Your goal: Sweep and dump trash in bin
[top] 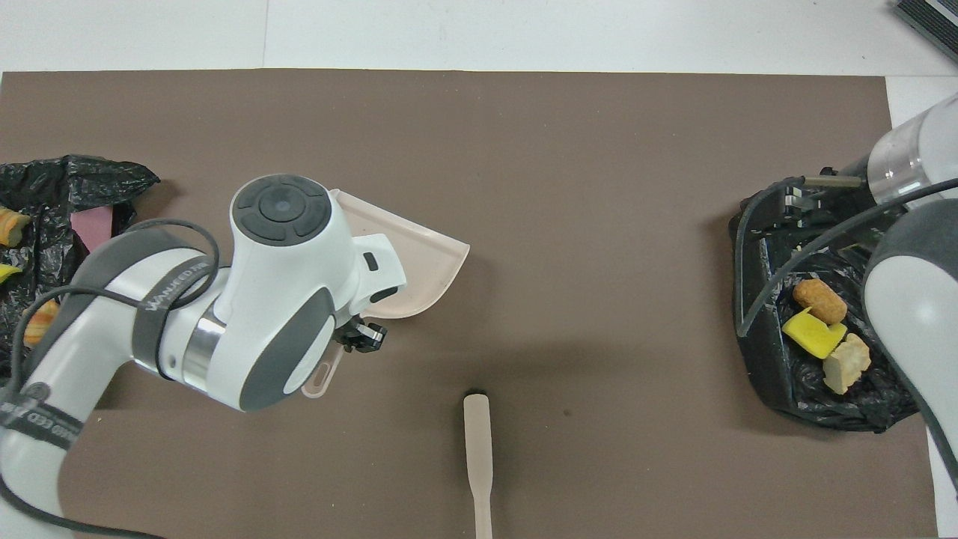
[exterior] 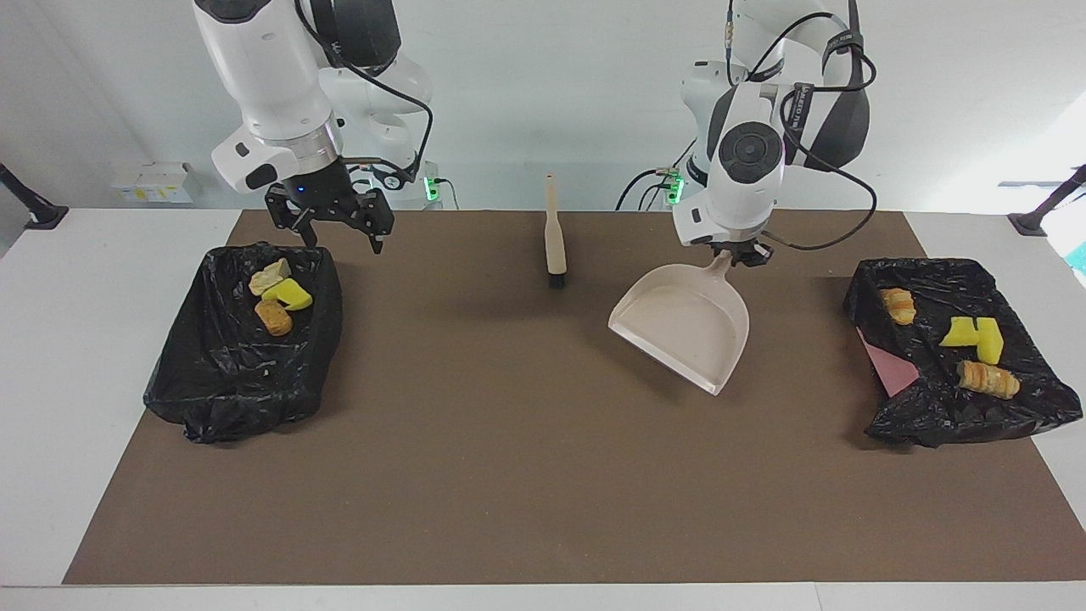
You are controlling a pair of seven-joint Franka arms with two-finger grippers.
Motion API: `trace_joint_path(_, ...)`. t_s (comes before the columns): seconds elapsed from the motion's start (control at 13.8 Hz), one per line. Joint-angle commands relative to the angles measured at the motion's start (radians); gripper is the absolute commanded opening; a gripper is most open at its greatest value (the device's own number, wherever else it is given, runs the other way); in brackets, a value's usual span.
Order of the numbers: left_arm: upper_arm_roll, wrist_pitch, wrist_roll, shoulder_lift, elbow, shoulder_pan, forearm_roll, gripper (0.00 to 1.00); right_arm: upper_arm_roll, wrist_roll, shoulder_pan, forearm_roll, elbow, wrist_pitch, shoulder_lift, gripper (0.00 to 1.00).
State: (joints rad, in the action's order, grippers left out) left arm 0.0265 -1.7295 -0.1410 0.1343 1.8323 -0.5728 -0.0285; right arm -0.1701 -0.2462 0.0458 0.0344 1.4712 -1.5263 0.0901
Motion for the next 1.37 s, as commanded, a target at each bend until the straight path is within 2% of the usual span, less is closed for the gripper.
trace_joint_path(0.0,0.020,-0.079,-0.148,0.079,-0.054,-0.074,-0.036,0.00,-0.003,0.025,0.008,0.019,-0.014,0.028,-0.013,1.00)
trace_joint_path(0.22,0.021,-0.137,-0.264,0.172,-0.128,-0.125,-0.100,0.00,0.001,0.025,0.023,0.013,-0.014,0.028,-0.041,1.00)
trace_joint_path(0.43,0.021,-0.154,-0.359,0.273,-0.229,-0.163,-0.110,0.00,0.004,0.019,0.025,0.007,-0.014,0.031,-0.068,1.00)
trace_joint_path(0.65,0.020,-0.250,-0.413,0.311,-0.231,-0.185,-0.120,0.00,0.007,0.018,0.025,0.012,-0.014,0.075,-0.076,1.00)
trace_joint_path(0.72,0.020,-0.258,-0.410,0.309,-0.232,-0.185,-0.122,0.21,0.006,0.018,0.023,0.015,-0.014,0.077,-0.076,1.00)
trace_joint_path(0.8,0.021,-0.266,-0.407,0.304,-0.229,-0.186,-0.120,0.99,0.007,0.019,0.022,0.007,-0.014,0.078,-0.082,1.00)
trace_joint_path(1.01,0.032,-0.231,-0.370,0.266,-0.220,-0.145,-0.111,1.00,0.009,0.022,0.023,0.006,-0.006,0.095,-0.112,1.00)
trace_joint_path(1.3,0.036,-0.203,-0.356,0.220,-0.222,-0.012,-0.110,1.00,0.018,0.025,0.025,0.002,-0.005,0.101,-0.113,1.00)
